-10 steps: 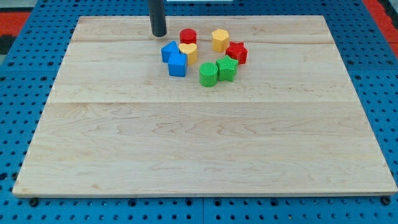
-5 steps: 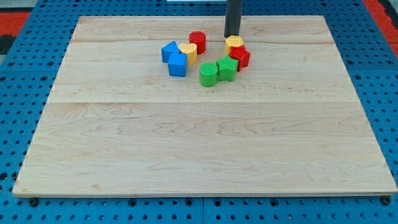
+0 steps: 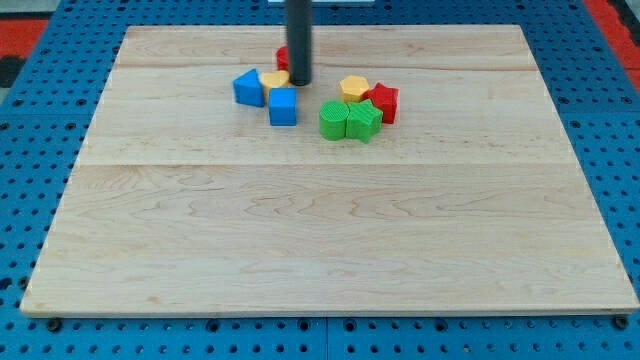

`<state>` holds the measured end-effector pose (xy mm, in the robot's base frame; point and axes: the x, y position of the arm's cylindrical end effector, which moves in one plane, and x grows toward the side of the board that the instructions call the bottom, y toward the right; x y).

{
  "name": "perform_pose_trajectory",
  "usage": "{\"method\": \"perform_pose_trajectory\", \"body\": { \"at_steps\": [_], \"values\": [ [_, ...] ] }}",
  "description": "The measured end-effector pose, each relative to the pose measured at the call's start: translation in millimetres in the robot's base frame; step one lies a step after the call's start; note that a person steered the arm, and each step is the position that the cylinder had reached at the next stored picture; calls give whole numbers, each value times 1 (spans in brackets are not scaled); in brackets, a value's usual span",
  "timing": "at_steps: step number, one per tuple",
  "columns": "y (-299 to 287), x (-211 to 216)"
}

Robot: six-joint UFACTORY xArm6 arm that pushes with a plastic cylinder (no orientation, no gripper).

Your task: Move blue cube away from the yellow heart

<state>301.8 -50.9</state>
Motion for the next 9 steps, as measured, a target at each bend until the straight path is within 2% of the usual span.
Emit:
{"method": "perform_pose_trajectory", "body": {
  "at_steps": [1, 3, 4, 5, 6, 7, 8, 9],
  "values": [
    [-14, 5],
    [62, -5],
    [65, 28],
    [49, 54],
    [40, 38],
    [-14, 31],
    [-32, 71],
    [-15, 85]
  ]
}}
